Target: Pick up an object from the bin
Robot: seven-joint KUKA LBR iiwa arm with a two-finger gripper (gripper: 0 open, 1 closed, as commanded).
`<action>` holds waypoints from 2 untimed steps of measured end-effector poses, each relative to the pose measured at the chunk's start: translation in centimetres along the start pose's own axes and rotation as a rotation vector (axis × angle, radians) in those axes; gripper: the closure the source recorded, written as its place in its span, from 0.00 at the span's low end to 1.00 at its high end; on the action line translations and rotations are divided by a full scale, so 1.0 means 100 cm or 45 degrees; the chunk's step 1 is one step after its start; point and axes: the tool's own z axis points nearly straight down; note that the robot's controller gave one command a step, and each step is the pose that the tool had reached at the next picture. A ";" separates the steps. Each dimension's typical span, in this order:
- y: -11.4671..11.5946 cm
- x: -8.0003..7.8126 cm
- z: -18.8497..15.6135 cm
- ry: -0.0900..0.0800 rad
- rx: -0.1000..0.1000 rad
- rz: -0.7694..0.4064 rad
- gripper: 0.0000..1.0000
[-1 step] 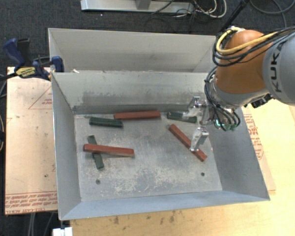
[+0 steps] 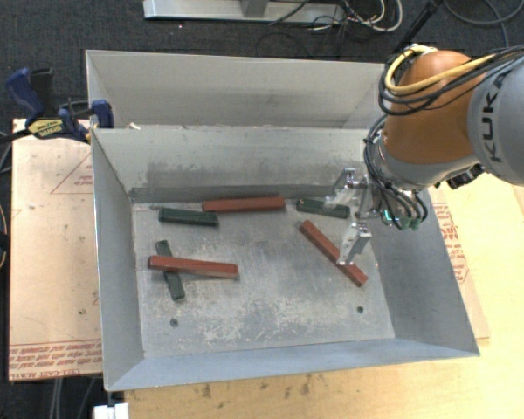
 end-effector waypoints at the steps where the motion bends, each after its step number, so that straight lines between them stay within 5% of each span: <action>1: -0.024 -0.002 0.103 -0.039 -0.003 0.104 1.00; 2: -0.025 0.003 0.105 -0.011 -0.002 0.102 0.00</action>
Offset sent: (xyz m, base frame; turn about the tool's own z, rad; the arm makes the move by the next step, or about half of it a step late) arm 0.0000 0.0000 0.0000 0.0000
